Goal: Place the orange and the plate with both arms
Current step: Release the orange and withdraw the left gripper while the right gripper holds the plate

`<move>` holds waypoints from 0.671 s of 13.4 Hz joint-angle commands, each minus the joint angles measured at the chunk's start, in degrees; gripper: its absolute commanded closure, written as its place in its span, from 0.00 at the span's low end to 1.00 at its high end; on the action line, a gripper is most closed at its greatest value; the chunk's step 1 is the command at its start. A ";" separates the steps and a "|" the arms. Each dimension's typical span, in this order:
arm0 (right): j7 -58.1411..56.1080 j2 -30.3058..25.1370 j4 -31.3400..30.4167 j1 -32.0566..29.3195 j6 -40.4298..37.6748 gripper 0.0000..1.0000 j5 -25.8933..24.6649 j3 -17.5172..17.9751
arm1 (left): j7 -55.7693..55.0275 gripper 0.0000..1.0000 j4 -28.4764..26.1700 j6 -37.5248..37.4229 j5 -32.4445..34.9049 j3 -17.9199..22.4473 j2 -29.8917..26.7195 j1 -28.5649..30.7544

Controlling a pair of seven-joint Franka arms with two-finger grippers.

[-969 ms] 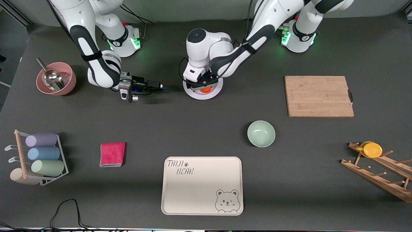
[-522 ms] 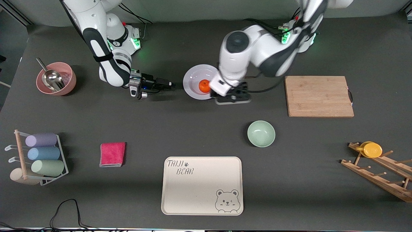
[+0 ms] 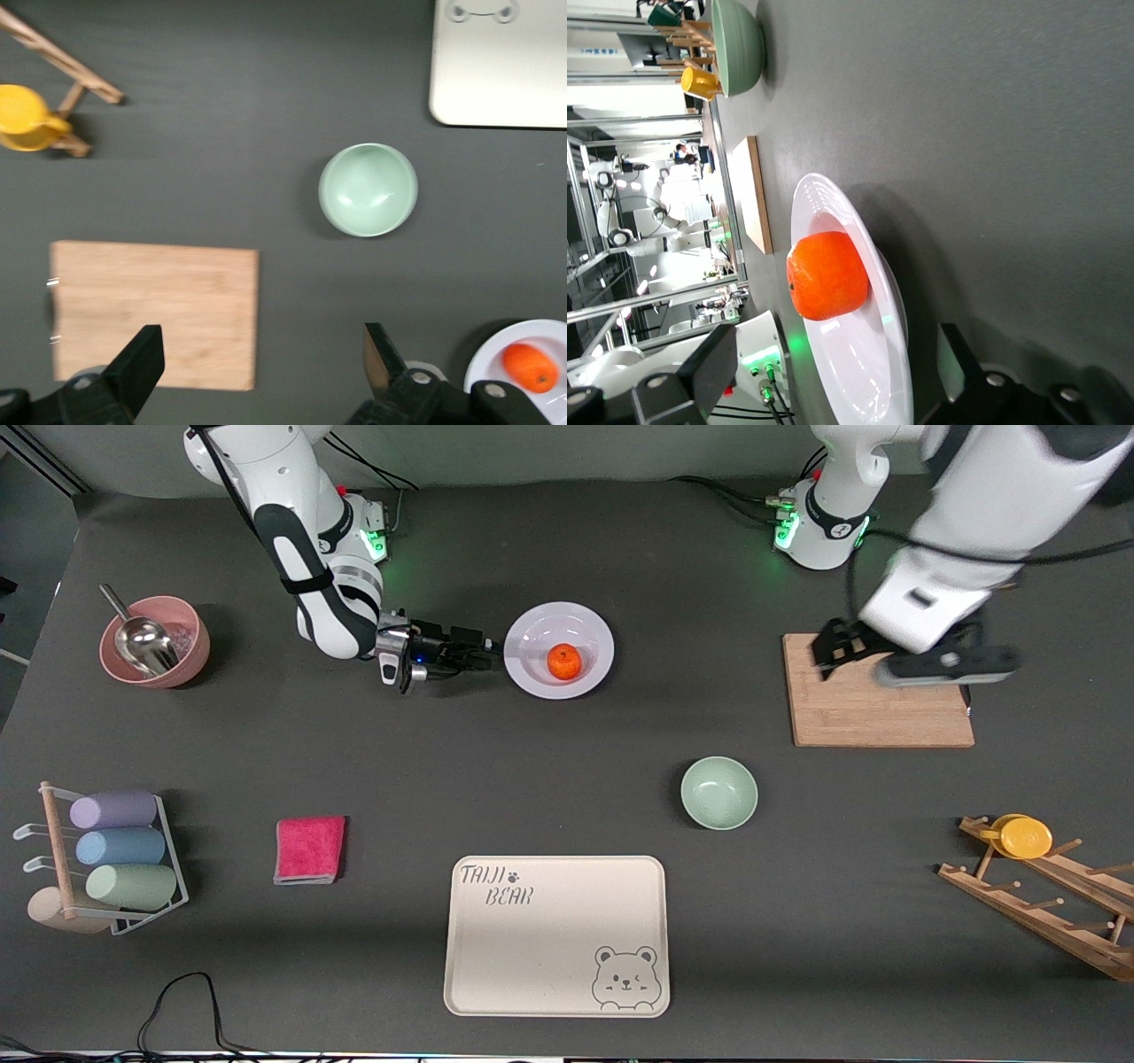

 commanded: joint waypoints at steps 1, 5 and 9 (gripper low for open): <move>-7.43 2.39 0.42 2.48 -3.40 0.00 4.97 -0.34 | 7.57 0.00 -2.57 -3.08 -1.14 5.64 -4.26 2.30; -14.29 3.54 0.68 3.19 -4.64 0.00 6.48 -0.34 | 13.36 0.00 -2.04 -9.31 -0.09 9.88 -4.98 2.32; -18.79 4.07 1.47 3.19 -4.56 0.00 6.57 -0.34 | 14.26 0.00 -2.21 -6.35 0.26 9.27 -5.15 2.32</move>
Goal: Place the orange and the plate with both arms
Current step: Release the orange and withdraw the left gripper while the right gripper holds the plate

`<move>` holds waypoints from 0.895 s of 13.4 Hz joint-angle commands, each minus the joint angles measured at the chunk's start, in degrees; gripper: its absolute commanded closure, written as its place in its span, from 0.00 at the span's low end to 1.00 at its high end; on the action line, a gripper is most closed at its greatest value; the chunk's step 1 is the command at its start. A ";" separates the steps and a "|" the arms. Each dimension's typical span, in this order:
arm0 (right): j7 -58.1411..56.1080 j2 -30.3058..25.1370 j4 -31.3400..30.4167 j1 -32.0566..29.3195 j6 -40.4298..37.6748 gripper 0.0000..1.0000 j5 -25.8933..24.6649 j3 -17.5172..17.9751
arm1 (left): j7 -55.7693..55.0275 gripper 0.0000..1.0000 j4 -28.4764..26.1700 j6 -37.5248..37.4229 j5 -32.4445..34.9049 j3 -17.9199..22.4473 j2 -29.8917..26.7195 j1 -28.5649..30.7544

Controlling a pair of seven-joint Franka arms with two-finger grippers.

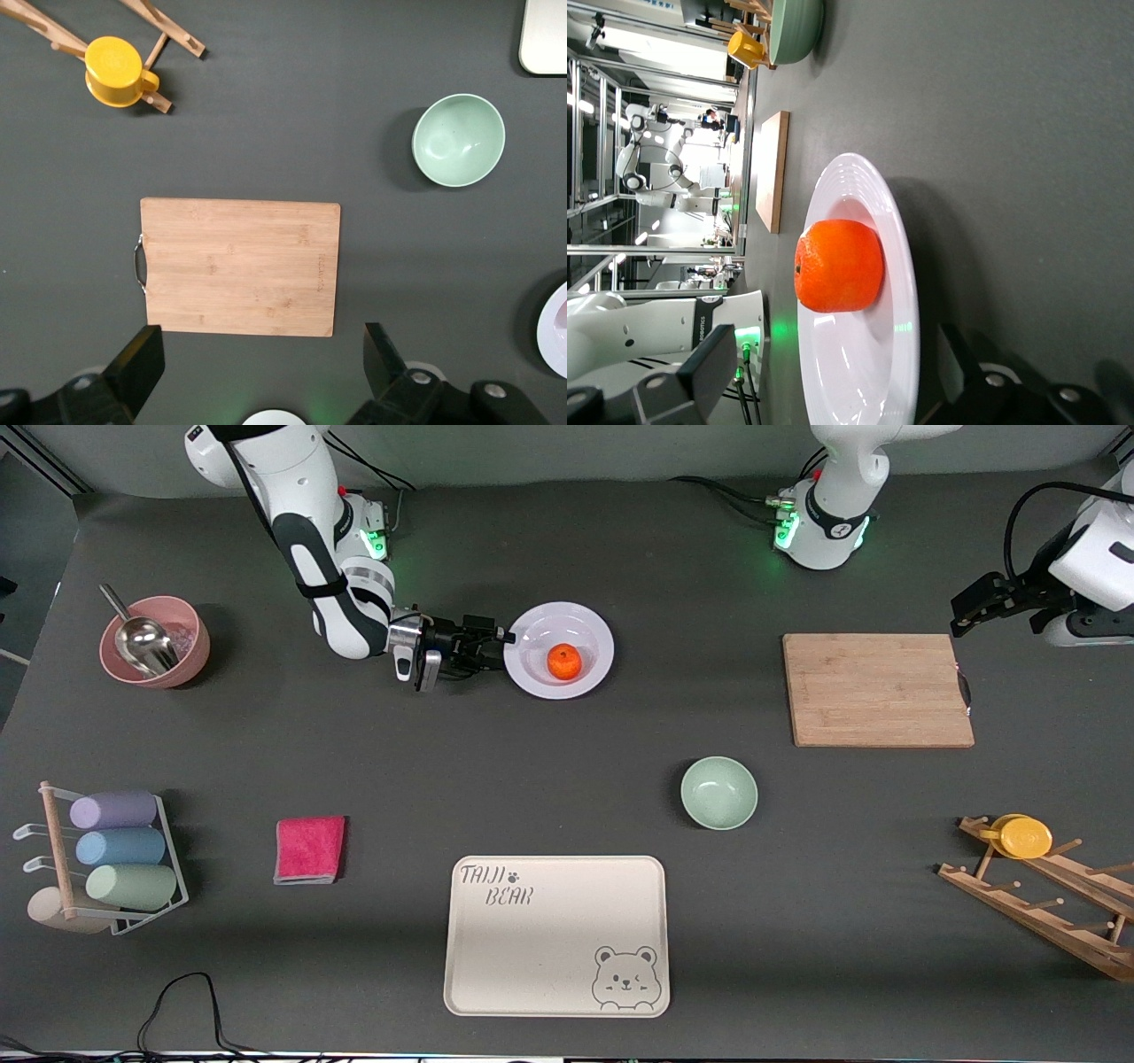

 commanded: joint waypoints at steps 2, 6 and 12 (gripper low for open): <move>-4.27 1.92 1.59 1.38 -0.56 0.00 3.32 -0.34 | 1.23 0.00 -1.30 1.69 1.08 -0.27 -1.49 -0.09; -6.03 4.12 3.08 3.05 -0.47 0.00 5.08 -0.34 | 1.05 0.00 -1.30 3.54 1.08 -0.27 -1.41 0.26; -7.00 5.97 3.96 2.96 -0.99 0.21 6.75 -0.34 | 0.96 0.00 0.28 2.84 0.21 1.48 -0.97 0.70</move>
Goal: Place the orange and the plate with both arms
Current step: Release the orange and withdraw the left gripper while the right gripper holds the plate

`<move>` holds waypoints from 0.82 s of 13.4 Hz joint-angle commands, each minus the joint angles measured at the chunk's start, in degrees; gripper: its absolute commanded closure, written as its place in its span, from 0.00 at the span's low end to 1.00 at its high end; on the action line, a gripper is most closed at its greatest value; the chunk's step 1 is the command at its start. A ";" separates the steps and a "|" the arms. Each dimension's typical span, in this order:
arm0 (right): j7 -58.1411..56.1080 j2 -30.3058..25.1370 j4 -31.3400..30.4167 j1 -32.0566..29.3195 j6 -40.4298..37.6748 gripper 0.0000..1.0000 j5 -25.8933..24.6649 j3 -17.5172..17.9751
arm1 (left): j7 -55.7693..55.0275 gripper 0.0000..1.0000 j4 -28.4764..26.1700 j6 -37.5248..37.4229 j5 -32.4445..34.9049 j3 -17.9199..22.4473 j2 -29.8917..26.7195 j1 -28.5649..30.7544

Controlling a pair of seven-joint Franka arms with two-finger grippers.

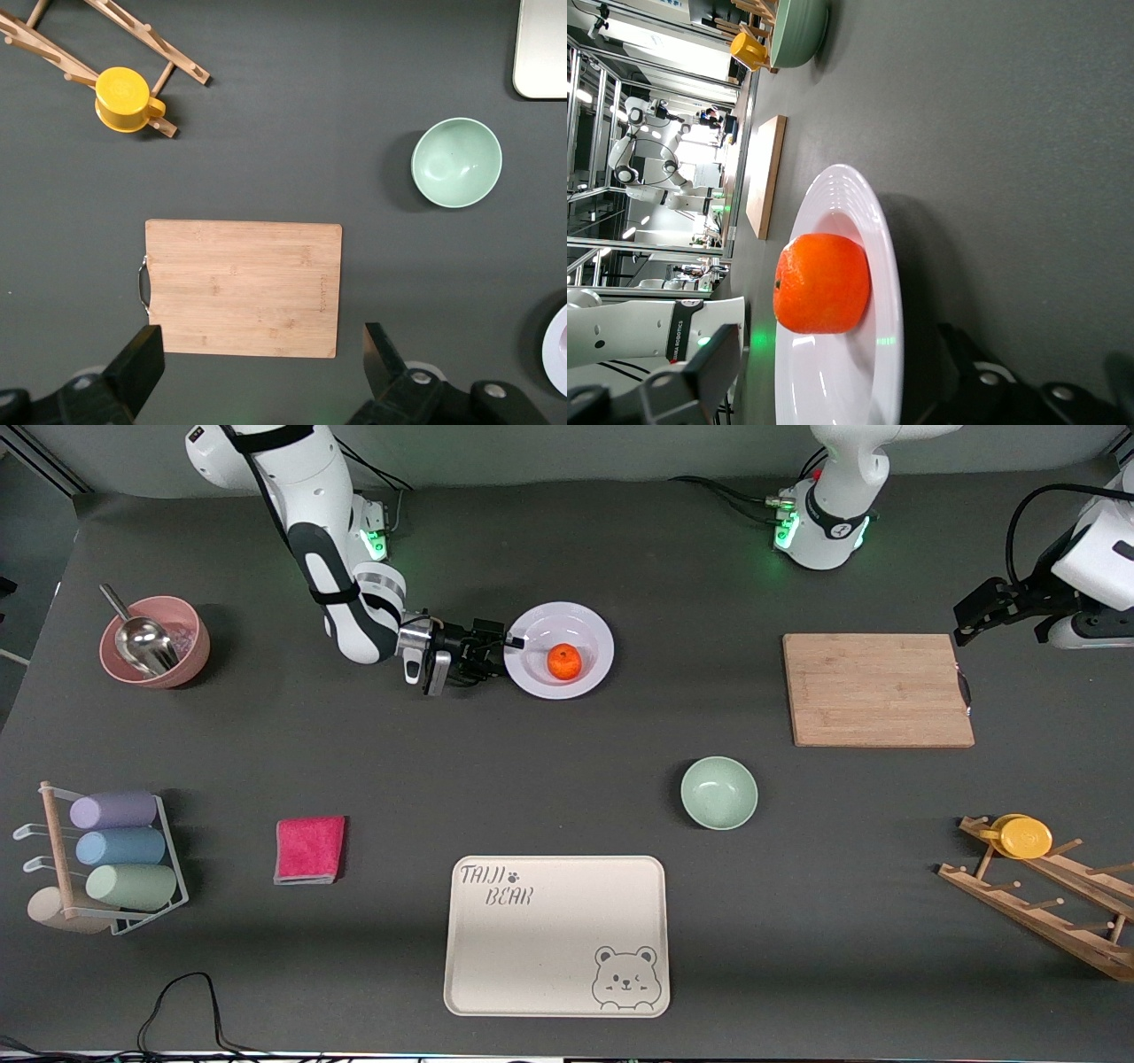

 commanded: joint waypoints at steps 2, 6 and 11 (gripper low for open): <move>-1.98 2.80 1.72 0.93 -1.85 0.38 2.58 -0.32 | 0.84 0.00 1.83 -0.54 -0.30 1.14 -0.88 0.59; -1.98 2.98 1.99 0.93 -2.03 0.72 2.93 -0.32 | 1.98 0.00 3.94 -2.83 -0.56 0.87 -0.53 -0.03; -1.89 3.68 1.90 0.67 -3.52 1.00 2.94 -0.32 | 2.07 0.00 3.77 -3.18 -4.08 3.33 -0.35 1.11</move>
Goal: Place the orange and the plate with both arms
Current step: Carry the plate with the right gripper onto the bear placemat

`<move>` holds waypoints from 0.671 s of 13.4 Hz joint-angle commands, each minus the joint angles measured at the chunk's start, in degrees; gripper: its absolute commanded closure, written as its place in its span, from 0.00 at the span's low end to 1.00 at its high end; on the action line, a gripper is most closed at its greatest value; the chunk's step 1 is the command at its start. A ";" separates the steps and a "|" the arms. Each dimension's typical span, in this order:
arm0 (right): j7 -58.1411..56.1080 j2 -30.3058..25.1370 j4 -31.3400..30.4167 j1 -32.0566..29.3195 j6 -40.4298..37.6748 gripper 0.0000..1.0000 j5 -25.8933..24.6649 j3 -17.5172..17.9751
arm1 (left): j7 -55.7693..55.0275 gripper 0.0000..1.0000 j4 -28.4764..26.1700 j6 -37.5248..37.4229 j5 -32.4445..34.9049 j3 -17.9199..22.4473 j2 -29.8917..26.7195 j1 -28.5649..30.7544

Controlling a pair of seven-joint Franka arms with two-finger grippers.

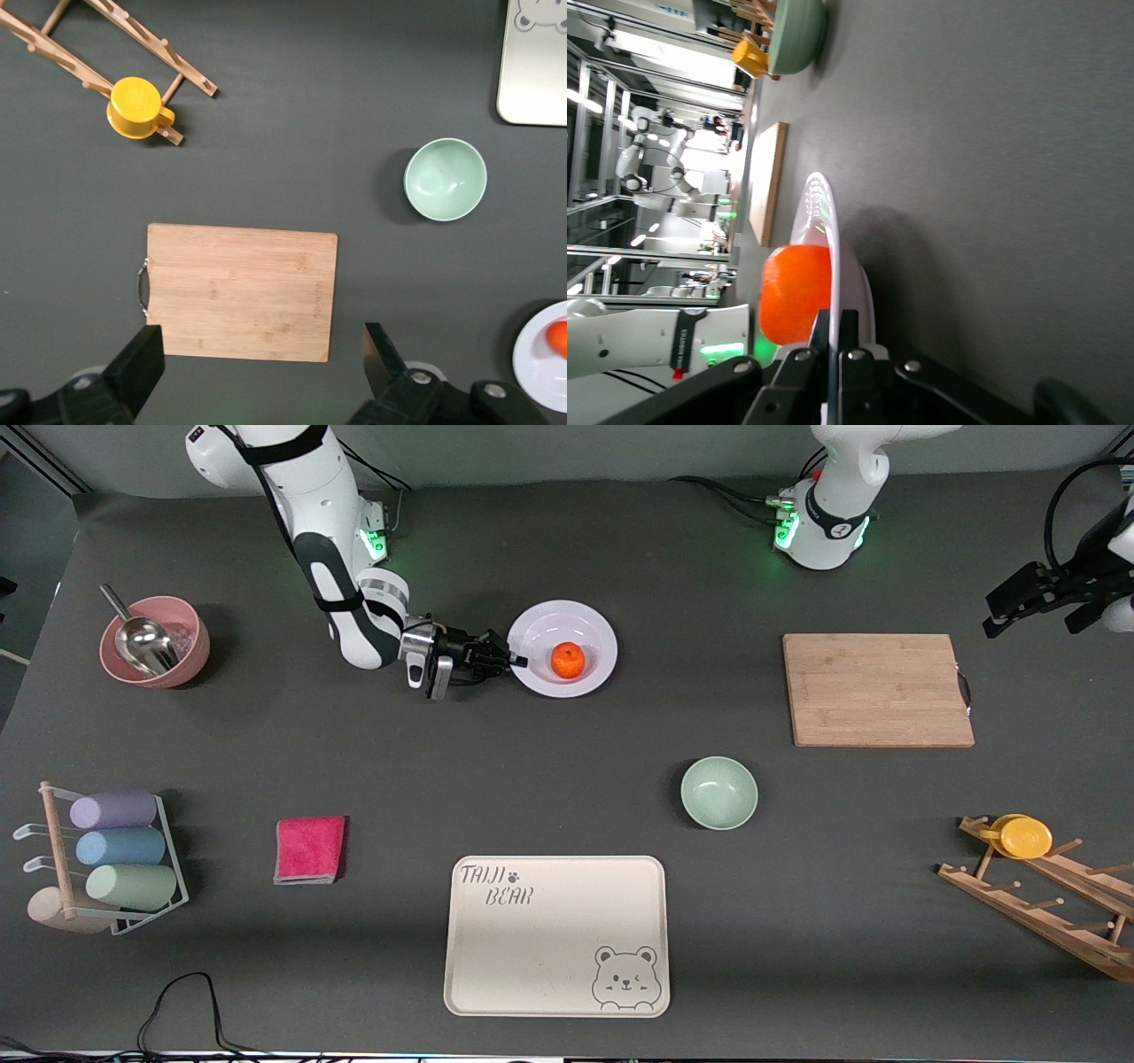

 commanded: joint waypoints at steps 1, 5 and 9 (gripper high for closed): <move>-1.68 1.73 0.64 0.69 -2.02 1.00 1.73 -0.30 | 1.24 0.00 0.73 -1.38 -1.36 0.46 -0.22 0.25; -0.80 2.61 0.64 0.17 -4.58 1.00 1.73 -0.30 | 1.33 0.00 0.65 -0.33 -1.10 0.46 -0.22 0.25; 7.69 1.91 1.42 -0.10 -6.25 1.00 1.12 -0.74 | 1.33 0.00 0.29 2.13 -0.83 0.46 -0.13 0.51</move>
